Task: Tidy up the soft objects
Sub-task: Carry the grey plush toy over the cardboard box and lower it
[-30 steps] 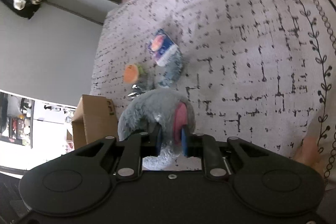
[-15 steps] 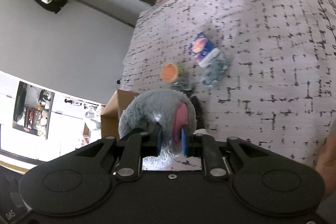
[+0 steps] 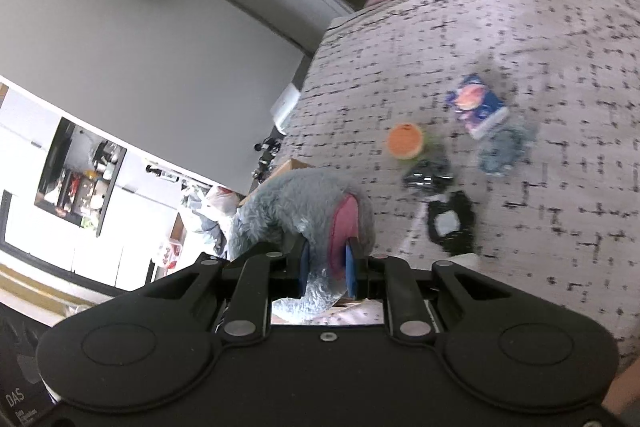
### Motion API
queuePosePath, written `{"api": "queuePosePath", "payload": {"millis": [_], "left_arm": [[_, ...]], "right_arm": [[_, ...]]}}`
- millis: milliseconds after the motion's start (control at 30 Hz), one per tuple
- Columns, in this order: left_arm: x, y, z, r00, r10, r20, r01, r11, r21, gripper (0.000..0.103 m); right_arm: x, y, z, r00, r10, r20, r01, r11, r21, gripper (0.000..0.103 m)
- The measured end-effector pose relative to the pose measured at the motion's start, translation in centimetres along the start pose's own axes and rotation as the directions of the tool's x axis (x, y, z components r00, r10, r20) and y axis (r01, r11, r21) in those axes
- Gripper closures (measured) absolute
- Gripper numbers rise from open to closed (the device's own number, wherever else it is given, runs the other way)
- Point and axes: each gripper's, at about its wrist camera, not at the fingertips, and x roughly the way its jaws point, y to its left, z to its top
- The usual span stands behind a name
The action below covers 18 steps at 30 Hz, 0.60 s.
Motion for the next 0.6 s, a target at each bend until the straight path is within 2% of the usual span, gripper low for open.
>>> {"api": "queuePosePath", "payload": {"millis": [600], "left_arm": [[-1.8,6.5,3.4,0.998,0.033,0.049,-0.029,0.996,-0.085,0.077]], "right_arm": [[5.0,6.7,-1.0,0.999,0.001,-0.042,-0.005,0.996,-0.094,0.085]]}}
